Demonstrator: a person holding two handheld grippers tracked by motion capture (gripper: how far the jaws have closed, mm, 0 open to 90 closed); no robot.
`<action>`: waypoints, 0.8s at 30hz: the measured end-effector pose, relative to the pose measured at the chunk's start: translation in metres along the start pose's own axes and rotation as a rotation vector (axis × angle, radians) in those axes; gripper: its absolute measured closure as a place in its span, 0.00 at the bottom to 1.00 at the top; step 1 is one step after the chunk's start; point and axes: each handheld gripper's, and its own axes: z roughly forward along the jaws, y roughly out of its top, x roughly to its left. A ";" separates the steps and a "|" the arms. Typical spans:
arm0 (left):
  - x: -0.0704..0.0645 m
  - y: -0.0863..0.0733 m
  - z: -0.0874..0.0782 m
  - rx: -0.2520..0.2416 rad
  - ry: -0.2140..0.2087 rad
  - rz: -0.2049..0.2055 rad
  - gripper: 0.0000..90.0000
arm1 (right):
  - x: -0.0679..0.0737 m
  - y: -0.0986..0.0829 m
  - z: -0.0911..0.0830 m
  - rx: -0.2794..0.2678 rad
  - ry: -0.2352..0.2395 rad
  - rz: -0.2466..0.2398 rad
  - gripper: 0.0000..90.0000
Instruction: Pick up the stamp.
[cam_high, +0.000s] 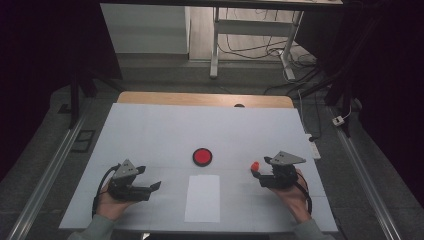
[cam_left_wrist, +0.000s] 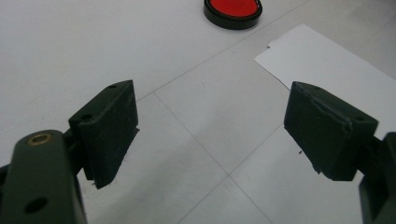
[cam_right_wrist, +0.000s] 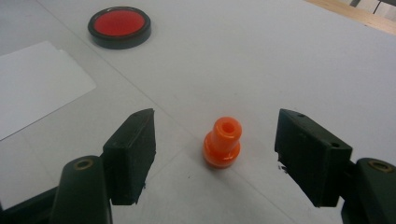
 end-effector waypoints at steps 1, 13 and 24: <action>0.000 0.000 0.000 0.000 0.000 0.000 0.20 | -0.001 0.001 0.002 0.008 -0.001 0.003 0.32; 0.000 -0.001 0.000 0.001 0.000 0.001 0.20 | -0.003 0.003 0.020 0.041 -0.006 0.004 0.38; 0.000 -0.002 0.000 0.003 0.001 0.002 0.20 | -0.003 -0.001 0.027 0.061 -0.013 0.003 0.54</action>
